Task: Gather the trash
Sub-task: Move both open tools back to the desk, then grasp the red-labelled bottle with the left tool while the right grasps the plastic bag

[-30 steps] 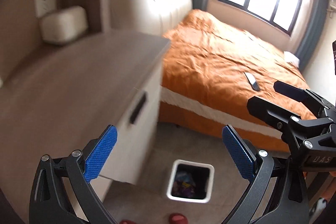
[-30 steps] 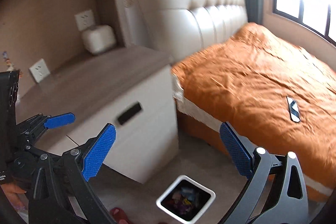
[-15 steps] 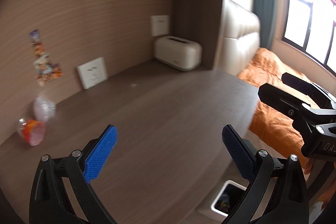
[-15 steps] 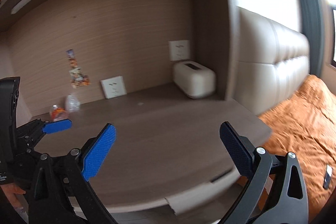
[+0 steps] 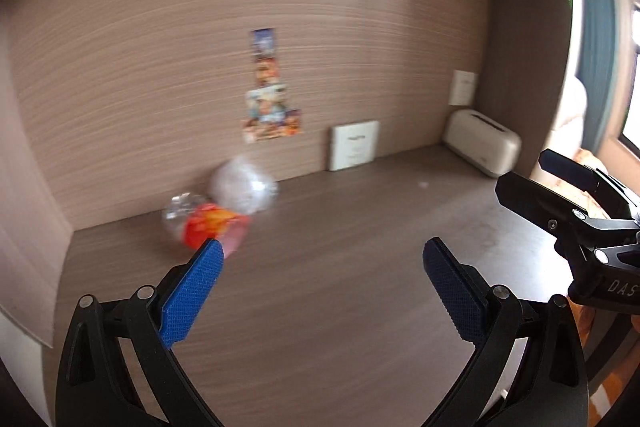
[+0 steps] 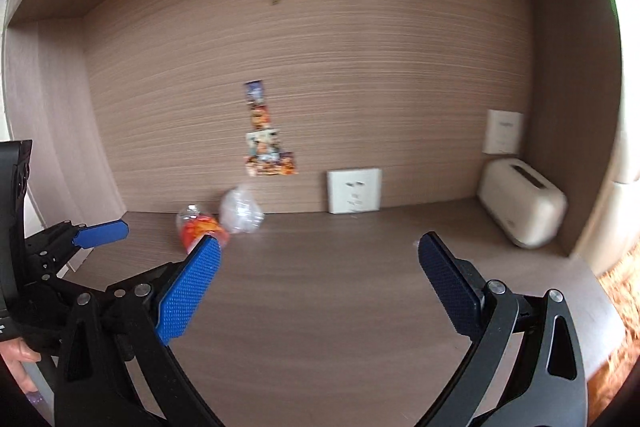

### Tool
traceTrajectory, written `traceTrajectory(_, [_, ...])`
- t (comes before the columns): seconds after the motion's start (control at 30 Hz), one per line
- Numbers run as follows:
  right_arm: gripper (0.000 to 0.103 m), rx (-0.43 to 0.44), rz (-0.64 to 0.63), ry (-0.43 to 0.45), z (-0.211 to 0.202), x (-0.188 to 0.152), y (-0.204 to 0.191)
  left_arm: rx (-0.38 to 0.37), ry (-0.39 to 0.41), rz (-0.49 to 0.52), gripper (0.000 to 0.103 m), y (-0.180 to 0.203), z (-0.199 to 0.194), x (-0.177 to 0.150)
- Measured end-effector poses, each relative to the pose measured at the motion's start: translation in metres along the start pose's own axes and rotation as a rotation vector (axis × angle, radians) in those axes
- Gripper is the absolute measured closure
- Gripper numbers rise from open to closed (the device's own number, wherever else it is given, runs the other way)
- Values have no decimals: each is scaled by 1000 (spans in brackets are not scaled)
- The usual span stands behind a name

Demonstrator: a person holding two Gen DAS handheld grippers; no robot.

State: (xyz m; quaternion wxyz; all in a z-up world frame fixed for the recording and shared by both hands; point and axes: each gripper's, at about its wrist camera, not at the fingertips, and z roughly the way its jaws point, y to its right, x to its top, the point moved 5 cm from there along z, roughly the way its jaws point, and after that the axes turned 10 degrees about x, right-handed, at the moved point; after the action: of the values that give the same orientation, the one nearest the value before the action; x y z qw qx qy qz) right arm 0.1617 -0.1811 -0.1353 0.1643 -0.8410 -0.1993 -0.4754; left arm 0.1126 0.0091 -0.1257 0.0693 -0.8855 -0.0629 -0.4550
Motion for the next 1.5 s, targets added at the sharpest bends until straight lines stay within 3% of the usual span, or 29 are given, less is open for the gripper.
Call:
traceTrajectory(0.27, [4, 90, -53, -46, 69, 8, -28, 120, -28, -49, 5, -53, 38, -5])
traceTrajectory(0.4, [4, 114, -74, -76, 110, 3, -34, 192, -95, -85, 5, -79, 75, -15])
traceTrajectory(0.9, [4, 111, -120, -208, 224, -17, -45, 248, -250, -140, 5, -106, 184, -34])
traceTrajectory(1.13, [4, 85, -111, -263, 270, -12, -47, 261, -270, -197, 5, -129, 207, -26])
traceTrajectory(1.37, [4, 100, -9, -341, 319, -11, -38, 253, -267, -169, 9, -140, 234, -9])
traceTrajectory(1.4, [13, 101, 4, -349, 321, -12, -36, 249, -266, -157, 17, -141, 238, -6])
traceTrajectory(1.43, [33, 110, 18, -360, 324, -13, -35, 246, -269, -153, 22, -142, 241, -5])
traceTrajectory(1.5, [47, 148, 52, -378, 329, -16, -34, 235, -268, -150, 21, -141, 246, -2])
